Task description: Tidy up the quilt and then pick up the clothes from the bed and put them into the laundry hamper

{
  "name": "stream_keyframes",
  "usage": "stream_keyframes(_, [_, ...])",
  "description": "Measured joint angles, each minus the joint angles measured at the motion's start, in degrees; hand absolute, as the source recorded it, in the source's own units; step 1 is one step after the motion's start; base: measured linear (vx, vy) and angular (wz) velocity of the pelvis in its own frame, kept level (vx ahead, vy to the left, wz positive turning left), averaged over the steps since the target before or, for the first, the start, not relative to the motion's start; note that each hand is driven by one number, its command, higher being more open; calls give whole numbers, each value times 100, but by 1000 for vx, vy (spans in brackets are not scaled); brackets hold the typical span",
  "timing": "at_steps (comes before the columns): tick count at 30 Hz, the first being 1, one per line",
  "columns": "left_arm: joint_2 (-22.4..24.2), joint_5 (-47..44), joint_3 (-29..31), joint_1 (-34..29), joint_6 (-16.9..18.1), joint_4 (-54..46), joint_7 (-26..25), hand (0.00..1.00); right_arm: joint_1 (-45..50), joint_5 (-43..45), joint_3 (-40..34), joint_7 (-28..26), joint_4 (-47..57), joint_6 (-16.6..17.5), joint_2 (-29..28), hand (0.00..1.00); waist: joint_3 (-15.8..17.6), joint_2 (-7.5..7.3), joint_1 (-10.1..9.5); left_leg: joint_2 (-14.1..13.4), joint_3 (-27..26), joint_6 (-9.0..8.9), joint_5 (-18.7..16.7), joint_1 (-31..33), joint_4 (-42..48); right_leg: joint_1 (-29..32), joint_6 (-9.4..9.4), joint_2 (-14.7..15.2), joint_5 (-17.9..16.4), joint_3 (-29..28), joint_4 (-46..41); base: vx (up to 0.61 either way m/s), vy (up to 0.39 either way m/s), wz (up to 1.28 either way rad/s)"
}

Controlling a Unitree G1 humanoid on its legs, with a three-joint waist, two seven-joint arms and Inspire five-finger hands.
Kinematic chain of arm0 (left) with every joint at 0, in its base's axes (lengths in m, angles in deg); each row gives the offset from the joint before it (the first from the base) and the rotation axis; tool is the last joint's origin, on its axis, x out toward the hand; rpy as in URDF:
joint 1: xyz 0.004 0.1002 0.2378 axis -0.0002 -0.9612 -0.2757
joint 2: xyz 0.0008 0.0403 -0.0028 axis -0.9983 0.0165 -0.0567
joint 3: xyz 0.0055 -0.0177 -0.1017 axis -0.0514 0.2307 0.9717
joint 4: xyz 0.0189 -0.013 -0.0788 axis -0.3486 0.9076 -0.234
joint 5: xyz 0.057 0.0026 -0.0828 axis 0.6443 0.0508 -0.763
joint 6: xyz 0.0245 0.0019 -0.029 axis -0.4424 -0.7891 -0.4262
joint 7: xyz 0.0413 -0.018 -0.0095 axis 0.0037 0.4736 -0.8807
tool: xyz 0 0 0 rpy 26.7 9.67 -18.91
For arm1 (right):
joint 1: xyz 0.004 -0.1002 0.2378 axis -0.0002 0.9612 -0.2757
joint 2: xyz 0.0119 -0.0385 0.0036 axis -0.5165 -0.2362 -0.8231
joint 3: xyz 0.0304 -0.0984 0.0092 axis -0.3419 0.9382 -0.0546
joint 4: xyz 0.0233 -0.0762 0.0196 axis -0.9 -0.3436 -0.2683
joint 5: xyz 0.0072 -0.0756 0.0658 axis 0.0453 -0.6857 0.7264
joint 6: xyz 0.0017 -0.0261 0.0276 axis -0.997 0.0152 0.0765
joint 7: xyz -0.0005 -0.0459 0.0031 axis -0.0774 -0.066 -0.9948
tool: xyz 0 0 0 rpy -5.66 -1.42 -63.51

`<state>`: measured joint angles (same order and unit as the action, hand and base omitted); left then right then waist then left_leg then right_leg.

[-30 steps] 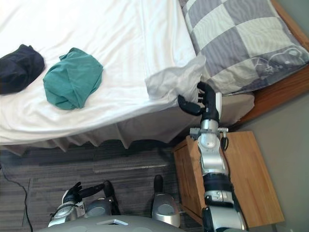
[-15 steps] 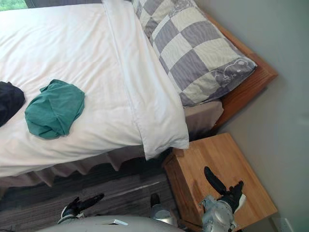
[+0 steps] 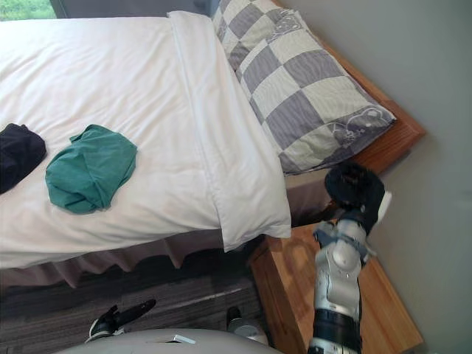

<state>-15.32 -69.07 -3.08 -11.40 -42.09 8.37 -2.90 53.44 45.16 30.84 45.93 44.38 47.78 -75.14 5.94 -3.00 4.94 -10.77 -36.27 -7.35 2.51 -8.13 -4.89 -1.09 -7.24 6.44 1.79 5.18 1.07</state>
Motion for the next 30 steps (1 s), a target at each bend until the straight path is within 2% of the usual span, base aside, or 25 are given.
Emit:
stream_keyframes(5, [-61, -104, -71, 234, 18, 87, -11, 100, -1418, 1263, 704, -116, -273, 292, 467, 0, 476, 122, -46, 89, 231, 94, 67, 212, 4, 100, -26, 97, 44, 106, -20, -59, 8, 20])
stream_keyframes(7, [-62, -230, -92, 351, 6, 90, -13, 100, -1833, 1438, 836, -159, -320, 337, 583, 0, 676, 210, -140, 122, 257, 148, 111, 390, 4, 295, -36, 129, 66, 106, -83, -87, 7, 9])
stream_keyframes(9, [-62, -279, -130, 461, 30, 71, -14, 100, -2476, 1556, 941, -204, -807, 354, 713, 0, 969, 352, -173, 174, 313, 222, 167, 652, 4, 549, -56, 159, 113, 127, -131, -69, -3, 11])
stream_keyframes(14, [-53, -456, -279, 571, 87, 21, -16, 100, -2809, 1686, 1082, -205, -2041, 335, 734, 0, 1371, 557, -227, 246, 306, 274, 203, 988, 5, 921, -86, 236, 149, 106, -200, -2, 3, 1])
stream_keyframes(17, [12, -457, -414, 592, 212, -76, -21, 100, -2610, 1874, 1050, -223, -2762, 379, 486, 0, 1592, 674, -268, 236, 285, 273, 202, 1013, 5, 964, -87, 248, 149, 95, -201, 44, -6, -7])
stream_keyframes(18, [23, -459, -428, 592, 240, -73, -29, 100, -2427, 1833, 1065, -270, -2601, 564, 295, 0, 1594, 677, -249, 216, 227, 270, 201, 1025, 6, 1005, -86, 244, 148, 78, -200, 61, -18, -15])
stream_keyframes(22, [145, -450, -471, 641, 299, -77, -25, 100, -1943, 1794, 1067, -526, -2497, 749, -68, 0, 1589, 672, -179, 145, 118, 231, 175, 862, 7, 915, -63, 196, 120, 90, -303, 63, -29, -7])
stream_keyframes(25, [175, -442, -396, 826, 245, -5, 62, 100, -1241, 1378, 829, -777, -2537, 805, -412, 0, 1523, 536, -225, 62, 39, 105, 79, 632, 49, 772, -26, 159, -108, 164, -536, 55, -20, 4])
stream_keyframes(26, [187, -442, -267, 831, 254, -8, 87, 100, -848, 1378, 643, -863, -2792, 789, -600, 0, 1468, 447, -243, -2, 39, 48, -4, 528, 196, 626, -21, 160, -216, 241, -638, 57, -32, 17])
stream_keyframes(27, [188, -444, -195, 828, 248, 0, 87, 100, -634, 1378, 539, -882, -3031, 763, -689, 0, 1422, 393, -254, -16, 30, 26, -37, 457, 251, 547, -11, 170, -291, 268, -701, 91, -44, 28])
stream_keyframes(28, [237, -443, 17, 803, 251, 33, 85, 100, 74, 1381, 119, -878, -3858, 418, -904, 0, 1217, 316, -312, -55, 17, -26, -175, 279, 334, 377, -15, 193, -541, 377, -875, 78, -32, 25])
stream_keyframes(30, [270, -431, 170, 796, 247, 64, 91, 100, 626, 1370, -197, -867, -4631, 60, -1005, 0, 1081, 285, -340, -59, 9, -72, -259, 174, 366, 291, -14, 229, -725, 426, -1050, 110, -26, 12])
